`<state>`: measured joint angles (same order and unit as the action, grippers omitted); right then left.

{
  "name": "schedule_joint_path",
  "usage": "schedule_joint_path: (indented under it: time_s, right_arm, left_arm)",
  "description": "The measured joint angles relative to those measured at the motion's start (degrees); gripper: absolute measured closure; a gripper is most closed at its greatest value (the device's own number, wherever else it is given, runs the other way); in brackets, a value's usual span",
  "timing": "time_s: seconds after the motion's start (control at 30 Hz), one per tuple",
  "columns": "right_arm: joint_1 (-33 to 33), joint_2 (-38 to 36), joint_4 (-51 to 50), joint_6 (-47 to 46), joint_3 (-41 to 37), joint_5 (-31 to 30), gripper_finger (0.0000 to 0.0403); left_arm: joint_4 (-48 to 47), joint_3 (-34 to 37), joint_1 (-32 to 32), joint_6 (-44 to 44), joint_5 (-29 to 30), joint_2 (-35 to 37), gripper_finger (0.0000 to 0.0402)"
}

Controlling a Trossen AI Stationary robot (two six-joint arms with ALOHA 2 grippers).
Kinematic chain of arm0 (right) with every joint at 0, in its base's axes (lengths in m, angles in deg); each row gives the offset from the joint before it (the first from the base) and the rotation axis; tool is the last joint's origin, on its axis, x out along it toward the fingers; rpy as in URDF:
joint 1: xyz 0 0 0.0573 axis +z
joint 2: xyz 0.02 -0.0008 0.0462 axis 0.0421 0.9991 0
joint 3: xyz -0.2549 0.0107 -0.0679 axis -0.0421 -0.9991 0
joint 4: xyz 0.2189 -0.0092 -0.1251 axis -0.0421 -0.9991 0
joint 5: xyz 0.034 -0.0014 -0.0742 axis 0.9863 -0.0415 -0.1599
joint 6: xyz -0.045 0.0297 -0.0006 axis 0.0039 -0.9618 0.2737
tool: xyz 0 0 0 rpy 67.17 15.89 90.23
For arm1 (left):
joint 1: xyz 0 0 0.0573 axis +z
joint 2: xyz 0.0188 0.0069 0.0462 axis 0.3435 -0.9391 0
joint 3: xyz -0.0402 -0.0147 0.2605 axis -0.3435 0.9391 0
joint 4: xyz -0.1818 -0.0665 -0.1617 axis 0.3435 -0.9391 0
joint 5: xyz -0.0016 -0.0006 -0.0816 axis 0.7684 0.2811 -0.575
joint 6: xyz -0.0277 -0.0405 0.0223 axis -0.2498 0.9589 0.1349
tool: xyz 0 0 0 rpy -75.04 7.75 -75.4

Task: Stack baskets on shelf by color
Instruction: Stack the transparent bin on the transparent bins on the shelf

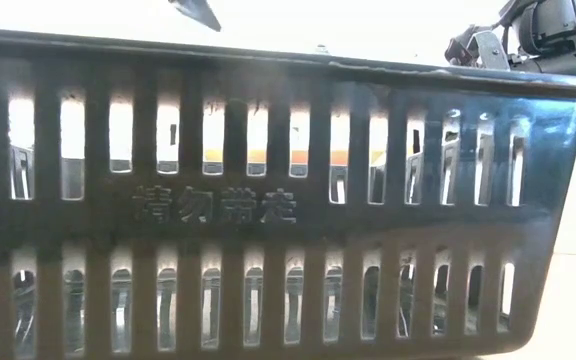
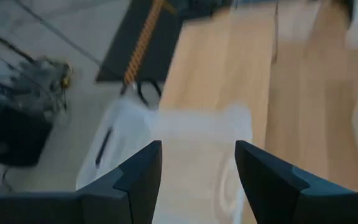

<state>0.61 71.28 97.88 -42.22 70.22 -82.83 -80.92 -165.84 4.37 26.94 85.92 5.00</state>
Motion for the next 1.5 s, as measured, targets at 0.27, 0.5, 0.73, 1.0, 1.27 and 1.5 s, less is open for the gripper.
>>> schedule_joint_path:
  time_s: [0.27,0.5,0.73,1.0,1.27,1.5]
  right_arm:
    - [0.04,-3.03,4.64,3.71,0.20,0.66,0.0268]
    - [1.22,-18.90,-4.46,11.04,7.91,11.76,0.0268]
    - [1.95,-29.71,-17.81,14.91,18.17,16.69,0.0268]
    - [1.92,-30.69,-26.54,15.06,18.60,16.35,0.0268]
    - [1.92,-30.99,-24.40,15.47,18.60,16.26,0.0268]
    - [1.92,-30.99,-24.08,15.70,18.60,16.24,0.0268]
  left_arm:
    - [20.59,7.72,-12.90,5.98,-6.58,-4.07,0.0197]
    - [55.49,15.41,-16.82,5.41,-10.13,-18.73,0.0197]
    - [68.83,4.98,-15.31,4.98,-16.18,-38.60,0.0197]
    - [60.39,-16.75,-13.64,5.67,-20.44,-54.65,0.0197]
    - [57.17,-33.51,-12.74,11.83,-20.44,-67.22,0.0197]
    - [57.27,-39.78,-13.69,13.15,-19.36,-72.83,0.0197]
